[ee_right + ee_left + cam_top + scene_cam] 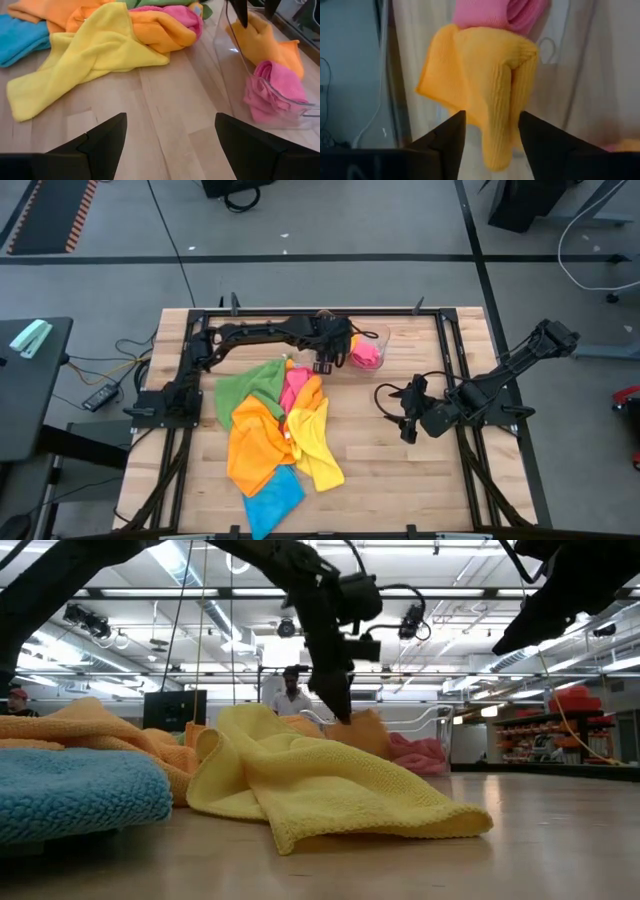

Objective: Fold microfiber towels
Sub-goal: Put the right orange microfiber cloth into the transparent bin

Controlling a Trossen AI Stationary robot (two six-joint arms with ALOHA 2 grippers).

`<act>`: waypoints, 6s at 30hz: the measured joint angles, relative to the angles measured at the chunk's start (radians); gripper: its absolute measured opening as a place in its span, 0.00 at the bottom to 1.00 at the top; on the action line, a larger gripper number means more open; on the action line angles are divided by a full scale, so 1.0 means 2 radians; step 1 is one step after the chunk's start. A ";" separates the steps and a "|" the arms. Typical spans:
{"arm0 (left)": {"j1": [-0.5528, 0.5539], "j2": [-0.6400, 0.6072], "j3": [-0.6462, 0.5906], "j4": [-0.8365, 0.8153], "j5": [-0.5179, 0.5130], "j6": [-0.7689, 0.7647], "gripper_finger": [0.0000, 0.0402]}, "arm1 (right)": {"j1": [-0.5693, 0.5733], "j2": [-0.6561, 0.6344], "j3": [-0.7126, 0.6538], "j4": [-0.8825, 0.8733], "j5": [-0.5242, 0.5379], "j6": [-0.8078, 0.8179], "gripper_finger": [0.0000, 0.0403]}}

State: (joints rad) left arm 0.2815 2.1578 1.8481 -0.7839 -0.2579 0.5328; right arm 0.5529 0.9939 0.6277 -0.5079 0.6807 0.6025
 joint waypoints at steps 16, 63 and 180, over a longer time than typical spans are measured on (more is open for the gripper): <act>0.043 0.053 0.041 0.071 0.151 -0.040 0.42 | 0.000 0.001 0.000 -0.004 0.014 -0.001 0.77; 0.029 0.147 0.254 -0.181 0.071 -0.065 0.04 | -0.016 0.001 0.000 -0.008 0.047 -0.046 0.77; -0.123 -0.604 -0.666 0.424 0.047 -0.378 0.06 | -0.501 0.542 0.453 -0.063 -0.392 -0.465 0.52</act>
State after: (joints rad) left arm 0.0349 0.9501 0.5152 0.0631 -0.1646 -0.2237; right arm -0.4492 2.0771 1.5345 -0.6336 -0.1023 -0.3269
